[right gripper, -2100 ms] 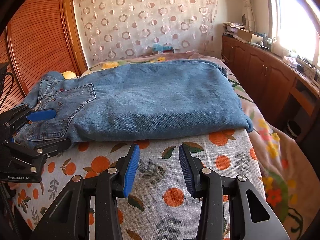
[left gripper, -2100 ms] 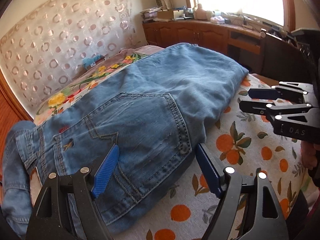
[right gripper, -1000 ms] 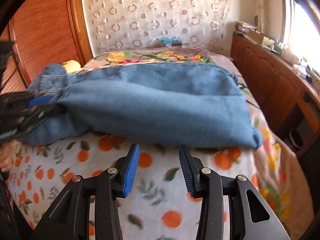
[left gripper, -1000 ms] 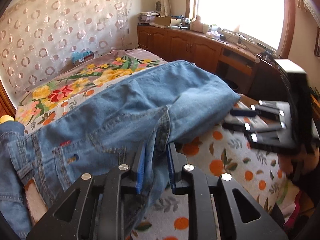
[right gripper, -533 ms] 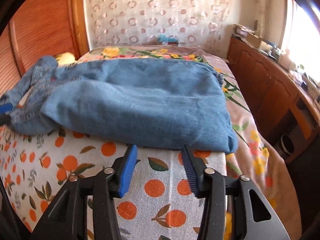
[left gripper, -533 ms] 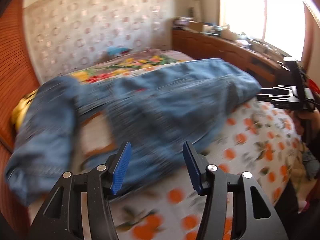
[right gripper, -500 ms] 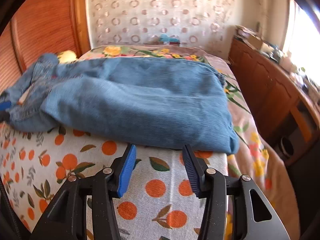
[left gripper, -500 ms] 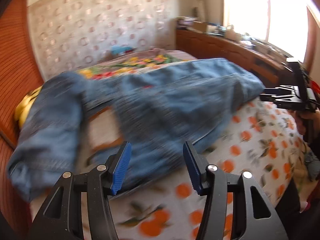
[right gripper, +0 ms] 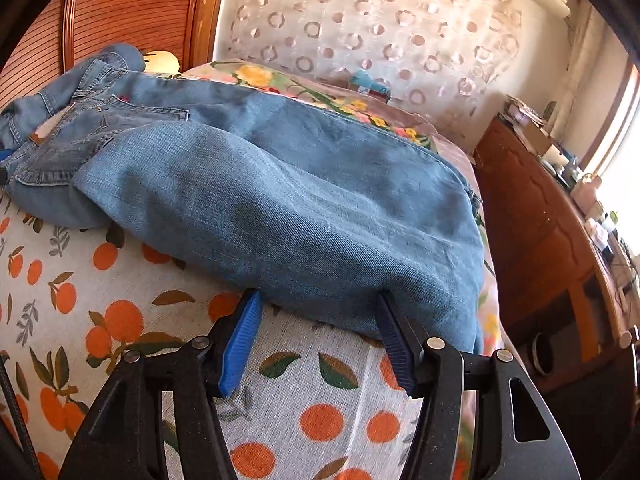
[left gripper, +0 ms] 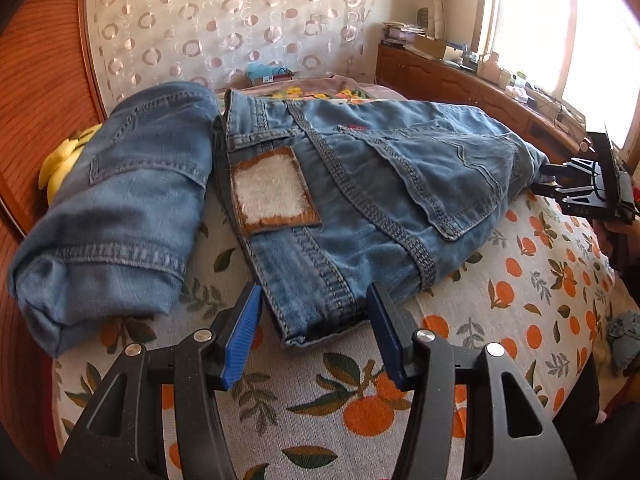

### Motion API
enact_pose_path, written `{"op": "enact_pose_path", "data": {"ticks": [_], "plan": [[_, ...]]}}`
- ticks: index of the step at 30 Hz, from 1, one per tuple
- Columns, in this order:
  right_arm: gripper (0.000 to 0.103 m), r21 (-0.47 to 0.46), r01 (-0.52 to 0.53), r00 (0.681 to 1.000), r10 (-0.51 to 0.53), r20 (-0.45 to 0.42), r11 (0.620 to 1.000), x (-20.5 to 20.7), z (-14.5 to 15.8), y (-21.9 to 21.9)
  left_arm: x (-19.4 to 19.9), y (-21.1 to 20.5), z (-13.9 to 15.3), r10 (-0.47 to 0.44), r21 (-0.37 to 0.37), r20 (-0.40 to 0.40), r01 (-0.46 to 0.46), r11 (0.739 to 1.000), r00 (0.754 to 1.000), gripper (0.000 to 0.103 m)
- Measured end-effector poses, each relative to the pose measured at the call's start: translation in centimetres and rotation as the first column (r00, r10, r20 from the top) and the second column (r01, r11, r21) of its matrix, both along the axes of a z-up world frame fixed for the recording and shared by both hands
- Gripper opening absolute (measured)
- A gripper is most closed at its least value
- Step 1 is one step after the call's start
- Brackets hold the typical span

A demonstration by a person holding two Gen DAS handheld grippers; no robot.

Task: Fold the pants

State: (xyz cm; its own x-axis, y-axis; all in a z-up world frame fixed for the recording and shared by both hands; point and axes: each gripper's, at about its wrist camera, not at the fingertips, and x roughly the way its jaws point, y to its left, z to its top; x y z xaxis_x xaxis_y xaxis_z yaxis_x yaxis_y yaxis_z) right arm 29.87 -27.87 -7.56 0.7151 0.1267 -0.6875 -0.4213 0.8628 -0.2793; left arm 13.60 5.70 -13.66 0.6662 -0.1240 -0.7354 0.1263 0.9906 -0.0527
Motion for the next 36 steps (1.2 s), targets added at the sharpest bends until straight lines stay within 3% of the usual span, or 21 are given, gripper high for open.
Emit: {"op": "enact_pose_path", "data": {"ticks": [2, 5, 7, 9, 11, 12, 13, 16, 24, 29, 32, 36], "plan": [[0.061, 0.010, 0.005, 1.000, -0.005, 0.000, 1.000, 0.2, 0.1, 0.1, 0.0, 0.1, -0.5, 0.012, -0.003, -0.008, -0.012, 1.000, 1.000, 0.064], [0.061, 0.024, 0.012, 1.000, -0.012, 0.004, 1.000, 0.6, -0.1, -0.3, -0.2, 0.5, -0.6, 0.020, -0.029, -0.002, -0.020, 0.999, 1.000, 0.064], [0.061, 0.030, 0.013, 1.000, -0.013, 0.007, 0.999, 1.0, -0.1, -0.3, -0.3, 0.6, -0.6, 0.014, -0.040, 0.007, -0.014, 0.999, 1.000, 0.057], [0.060, 0.031, 0.007, 1.000, -0.007, 0.006, 0.999, 1.1, -0.2, -0.4, -0.3, 0.5, -0.4, -0.017, -0.073, 0.002, 0.017, 0.997, 1.000, 0.040], [0.045, 0.027, -0.002, 1.000, 0.002, 0.008, 1.000, 1.1, 0.0, -0.5, -0.4, 0.1, -0.2, -0.027, -0.059, 0.003, 0.027, 0.998, 1.000, 0.034], [0.027, 0.022, -0.001, 1.000, 0.001, 0.009, 1.000, 1.2, 0.1, -0.5, -0.5, 0.0, -0.1, -0.032, -0.056, 0.009, 0.033, 0.998, 0.999, 0.025], [0.008, 0.023, -0.001, 1.000, 0.001, 0.009, 1.000, 1.3, 0.3, -0.6, -0.6, 0.0, 0.2, -0.036, -0.059, 0.014, 0.037, 0.998, 0.999, 0.022], [0.003, 0.015, -0.009, 1.000, 0.009, 0.030, 1.000, 1.4, 1.3, -0.5, -0.5, -0.2, 1.5, -0.038, -0.052, 0.043, 0.040, 0.998, 0.998, 0.018], [0.002, 0.034, -0.003, 0.990, -0.002, 0.142, 0.999, -1.0, 6.8, -1.8, -2.2, 0.2, 8.8, -0.014, -0.074, 0.195, 0.029, 0.997, 0.981, 0.017], [0.002, 0.057, -0.038, 0.989, 0.029, 0.144, 0.998, -3.7, 8.1, -3.0, -4.6, 0.5, 11.7, -0.030, -0.073, 0.247, 0.049, 0.996, 0.969, 0.017], [0.002, 0.063, -0.072, 0.991, 0.064, 0.115, 0.995, -5.3, 7.0, -3.0, -6.0, 1.4, 11.2, -0.029, -0.078, 0.229, 0.048, 0.996, 0.973, 0.017], [0.002, 0.066, -0.080, 0.996, 0.078, 0.033, 0.995, -5.7, 4.0, -3.3, -6.8, 1.1, 7.4, -0.040, -0.075, 0.113, 0.049, 0.996, 0.993, 0.018]]}}
